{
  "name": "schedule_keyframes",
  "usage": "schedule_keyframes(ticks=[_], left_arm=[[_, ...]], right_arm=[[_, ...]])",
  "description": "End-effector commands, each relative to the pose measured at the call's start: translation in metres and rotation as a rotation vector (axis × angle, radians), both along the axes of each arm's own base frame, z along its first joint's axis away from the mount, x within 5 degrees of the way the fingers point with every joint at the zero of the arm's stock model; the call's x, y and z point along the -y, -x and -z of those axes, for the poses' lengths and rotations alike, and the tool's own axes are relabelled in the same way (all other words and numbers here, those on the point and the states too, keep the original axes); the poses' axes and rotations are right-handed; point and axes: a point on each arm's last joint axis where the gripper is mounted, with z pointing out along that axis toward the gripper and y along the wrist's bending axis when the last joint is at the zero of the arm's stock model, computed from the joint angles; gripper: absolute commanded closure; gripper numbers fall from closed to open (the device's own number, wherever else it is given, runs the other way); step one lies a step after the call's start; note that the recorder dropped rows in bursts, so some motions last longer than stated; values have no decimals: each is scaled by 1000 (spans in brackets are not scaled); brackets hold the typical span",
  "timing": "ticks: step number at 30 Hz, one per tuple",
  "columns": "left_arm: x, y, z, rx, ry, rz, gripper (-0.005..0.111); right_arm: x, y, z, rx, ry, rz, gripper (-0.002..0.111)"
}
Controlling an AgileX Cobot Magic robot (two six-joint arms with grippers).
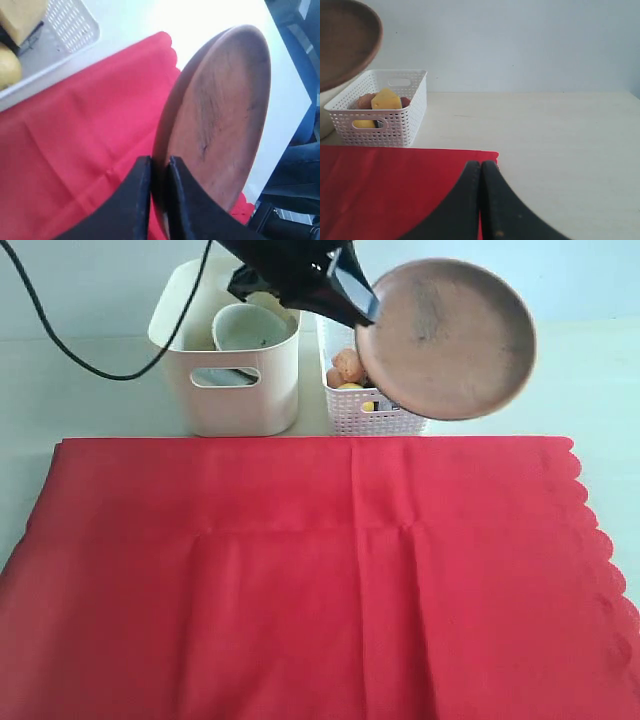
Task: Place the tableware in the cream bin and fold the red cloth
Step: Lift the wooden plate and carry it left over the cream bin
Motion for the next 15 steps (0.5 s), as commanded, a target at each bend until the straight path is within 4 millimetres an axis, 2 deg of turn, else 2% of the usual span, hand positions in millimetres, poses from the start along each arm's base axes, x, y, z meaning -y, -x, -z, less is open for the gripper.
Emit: schedule_keyframes(ticks=[1, 5, 7, 11, 13, 15], left_arm=[[-35, -9, -27, 63, 30, -60, 107], [-83, -19, -46, 115, 22, -114, 107], [-118, -26, -57, 145, 21, -186, 107], [-172, -41, -62, 186, 12, -313, 107], [-190, -47, -63, 227, 5, -360, 107], [-199, -51, -65, 268, 2, -392, 107]], right_arm=[[0, 0, 0, 14, -1, 3, 108], [0, 0, 0, 14, -1, 3, 108], [0, 0, 0, 14, -1, 3, 108], [0, 0, 0, 14, -1, 3, 108], [0, 0, 0, 14, -1, 3, 108], [0, 0, 0, 14, -1, 3, 108]])
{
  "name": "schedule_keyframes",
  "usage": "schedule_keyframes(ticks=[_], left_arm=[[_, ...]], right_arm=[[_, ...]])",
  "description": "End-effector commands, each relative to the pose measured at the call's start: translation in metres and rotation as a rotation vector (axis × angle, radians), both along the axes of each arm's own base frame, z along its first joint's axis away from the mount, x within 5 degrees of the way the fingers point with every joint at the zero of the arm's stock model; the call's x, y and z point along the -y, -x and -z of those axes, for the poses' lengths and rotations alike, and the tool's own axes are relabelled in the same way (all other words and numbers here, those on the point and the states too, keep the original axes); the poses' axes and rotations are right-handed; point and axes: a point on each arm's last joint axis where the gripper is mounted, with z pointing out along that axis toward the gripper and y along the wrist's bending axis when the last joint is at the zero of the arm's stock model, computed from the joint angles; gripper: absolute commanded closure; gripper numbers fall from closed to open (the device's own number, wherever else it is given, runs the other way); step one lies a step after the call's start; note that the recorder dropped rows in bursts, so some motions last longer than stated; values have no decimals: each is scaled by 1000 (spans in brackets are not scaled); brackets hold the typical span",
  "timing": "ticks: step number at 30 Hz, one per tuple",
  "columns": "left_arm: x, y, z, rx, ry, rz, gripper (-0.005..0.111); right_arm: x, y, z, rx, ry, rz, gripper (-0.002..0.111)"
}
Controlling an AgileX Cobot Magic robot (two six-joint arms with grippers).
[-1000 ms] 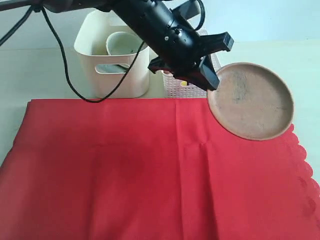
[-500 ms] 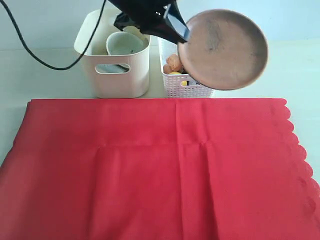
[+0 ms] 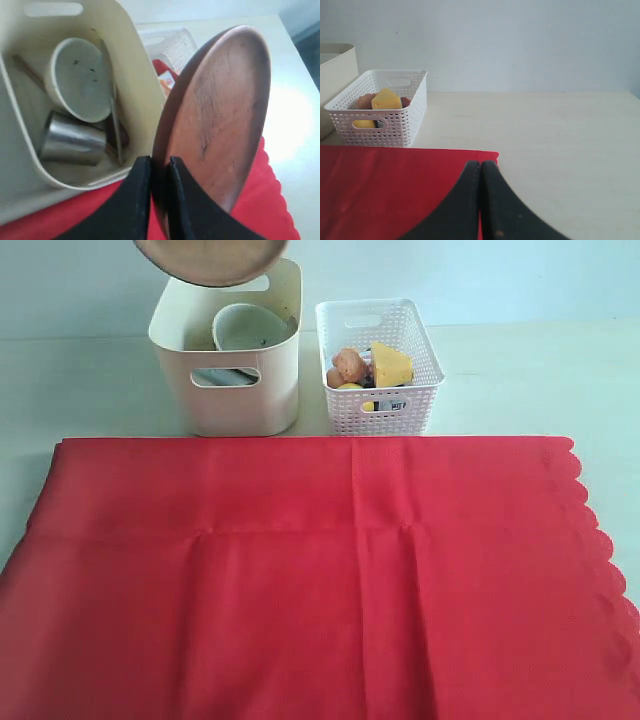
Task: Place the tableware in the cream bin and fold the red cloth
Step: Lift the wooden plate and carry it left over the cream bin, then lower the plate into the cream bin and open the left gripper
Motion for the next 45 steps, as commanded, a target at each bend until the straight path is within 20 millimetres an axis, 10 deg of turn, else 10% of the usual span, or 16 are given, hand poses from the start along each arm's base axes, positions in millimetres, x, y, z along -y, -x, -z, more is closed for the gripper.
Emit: schedule_keyframes(ticks=[1, 32, 45], left_arm=[[-19, -7, -8, 92, 9, -71, 107], [7, -76, 129, -37, -41, -86, 106], [15, -77, 128, 2, -59, -81, 62]], right_arm=[[0, 0, 0, 14, -1, 3, 108], [0, 0, 0, 14, -1, 3, 108], [0, 0, 0, 14, -1, 3, 108]])
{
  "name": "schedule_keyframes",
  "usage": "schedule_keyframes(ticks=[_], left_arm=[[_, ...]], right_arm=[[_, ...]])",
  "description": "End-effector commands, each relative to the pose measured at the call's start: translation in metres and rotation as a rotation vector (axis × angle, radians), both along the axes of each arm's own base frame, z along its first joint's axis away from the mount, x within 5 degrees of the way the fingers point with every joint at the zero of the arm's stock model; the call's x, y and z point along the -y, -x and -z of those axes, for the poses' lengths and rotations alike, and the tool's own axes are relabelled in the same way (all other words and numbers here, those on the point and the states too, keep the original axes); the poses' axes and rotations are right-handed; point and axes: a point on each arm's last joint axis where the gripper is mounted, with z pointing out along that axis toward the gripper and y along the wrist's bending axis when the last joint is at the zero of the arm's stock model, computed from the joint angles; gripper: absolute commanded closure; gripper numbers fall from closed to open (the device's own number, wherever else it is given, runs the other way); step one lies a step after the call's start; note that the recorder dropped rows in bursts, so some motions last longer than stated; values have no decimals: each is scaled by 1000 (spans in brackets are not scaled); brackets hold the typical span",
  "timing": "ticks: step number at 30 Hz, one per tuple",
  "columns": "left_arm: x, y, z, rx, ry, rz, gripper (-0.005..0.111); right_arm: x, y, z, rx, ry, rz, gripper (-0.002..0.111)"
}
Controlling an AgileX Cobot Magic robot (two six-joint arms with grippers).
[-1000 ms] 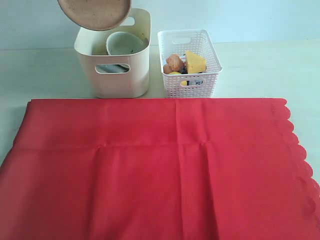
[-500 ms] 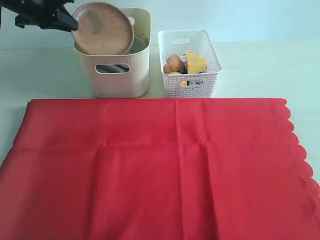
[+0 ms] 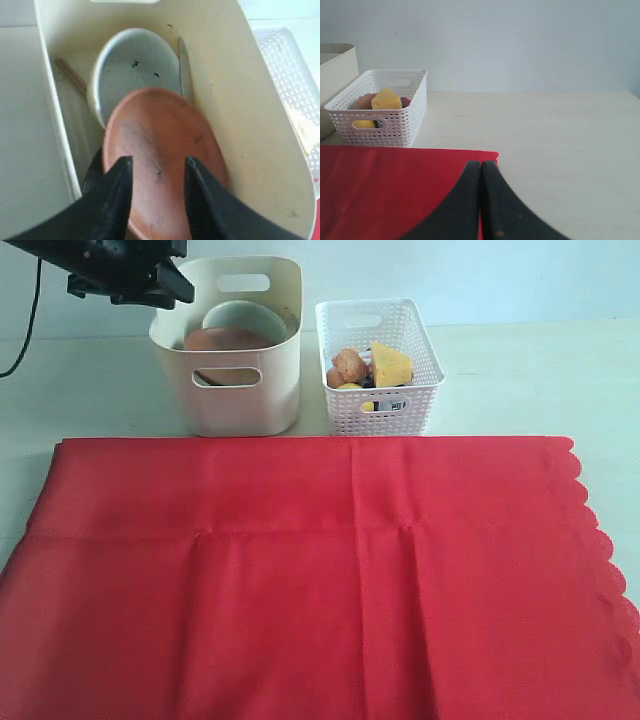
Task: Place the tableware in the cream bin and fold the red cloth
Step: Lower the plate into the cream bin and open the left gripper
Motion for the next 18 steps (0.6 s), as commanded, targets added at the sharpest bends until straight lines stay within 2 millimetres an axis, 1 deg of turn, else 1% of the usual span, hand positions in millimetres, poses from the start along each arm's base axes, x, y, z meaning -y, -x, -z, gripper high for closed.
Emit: schedule_keyframes(ticks=[1, 5, 9, 14, 18], left_arm=[[0, 1, -6, 16, 4, 1, 60], [0, 7, -19, 24, 5, 20, 59], [0, 16, -41, 39, 10, 37, 59], [0, 35, -66, 6, 6, 84, 59], [-5, 55, -79, -85, -67, 121, 59]], right_arm=[[0, 0, 0, 14, -1, 3, 108], [0, 0, 0, 14, -1, 3, 108], [0, 0, 0, 14, -1, 3, 108], [0, 0, 0, 14, -1, 3, 108], [0, 0, 0, 14, -1, 3, 108]])
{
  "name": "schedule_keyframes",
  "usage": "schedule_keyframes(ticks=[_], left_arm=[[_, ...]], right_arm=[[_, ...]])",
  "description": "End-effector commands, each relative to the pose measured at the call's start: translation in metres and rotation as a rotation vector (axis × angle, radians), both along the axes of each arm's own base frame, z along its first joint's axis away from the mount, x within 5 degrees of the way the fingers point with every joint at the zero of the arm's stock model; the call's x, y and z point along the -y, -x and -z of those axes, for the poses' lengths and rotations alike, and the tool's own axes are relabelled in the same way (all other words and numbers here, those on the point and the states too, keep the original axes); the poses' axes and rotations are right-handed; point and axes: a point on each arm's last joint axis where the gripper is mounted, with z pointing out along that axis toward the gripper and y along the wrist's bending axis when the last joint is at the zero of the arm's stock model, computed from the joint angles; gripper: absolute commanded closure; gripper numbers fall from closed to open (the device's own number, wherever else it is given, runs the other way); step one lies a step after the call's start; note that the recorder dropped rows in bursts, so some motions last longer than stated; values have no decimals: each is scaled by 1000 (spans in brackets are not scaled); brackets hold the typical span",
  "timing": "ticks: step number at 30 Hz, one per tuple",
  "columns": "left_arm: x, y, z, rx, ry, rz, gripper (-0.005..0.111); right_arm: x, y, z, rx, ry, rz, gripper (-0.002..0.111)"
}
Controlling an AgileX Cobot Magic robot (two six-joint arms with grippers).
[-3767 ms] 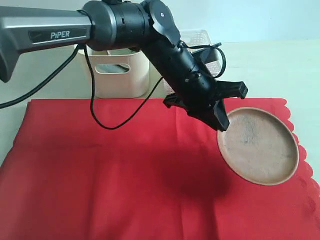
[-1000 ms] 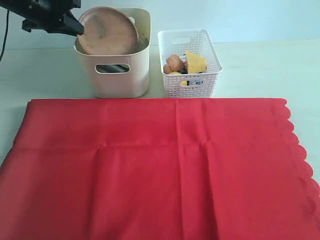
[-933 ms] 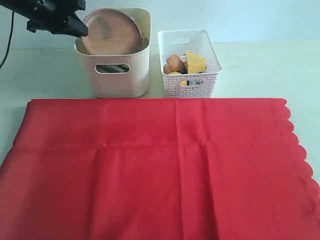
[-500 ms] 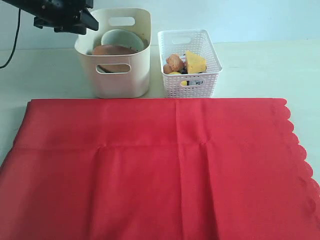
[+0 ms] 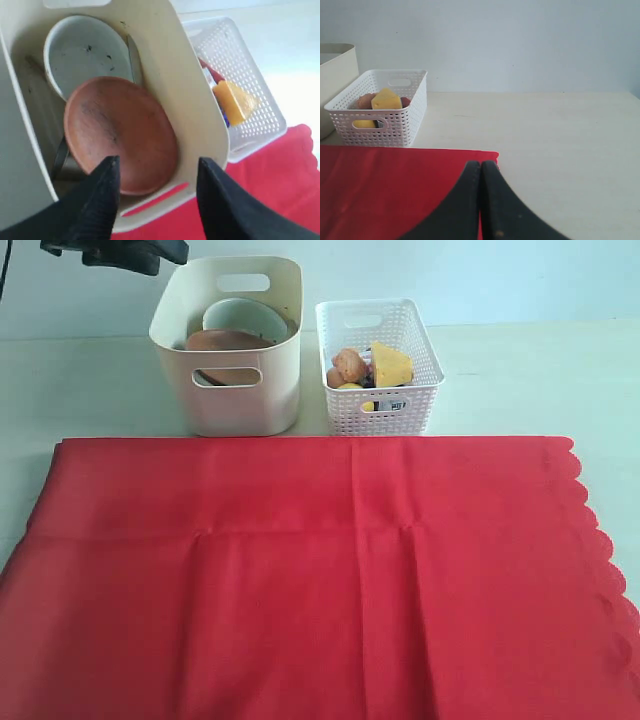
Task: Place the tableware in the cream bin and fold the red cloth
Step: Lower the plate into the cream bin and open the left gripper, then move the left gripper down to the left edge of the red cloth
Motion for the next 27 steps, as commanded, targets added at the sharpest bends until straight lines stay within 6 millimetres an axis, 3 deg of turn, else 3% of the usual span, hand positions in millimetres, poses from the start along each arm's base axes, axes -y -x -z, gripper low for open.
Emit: schedule_keyframes(ticks=[1, 7, 11, 27], left_arm=[[-9, 23, -18, -85, -97, 13, 59], [-28, 45, -35, -78, -132, -64, 60], [-34, 59, -35, -89, -151, -76, 60], [-64, 106, -8, -148, -211, -174, 60]], right_arm=[[0, 0, 0, 14, -1, 3, 108], [0, 0, 0, 14, -1, 3, 108], [0, 0, 0, 14, -1, 3, 108], [0, 0, 0, 14, -1, 3, 108]])
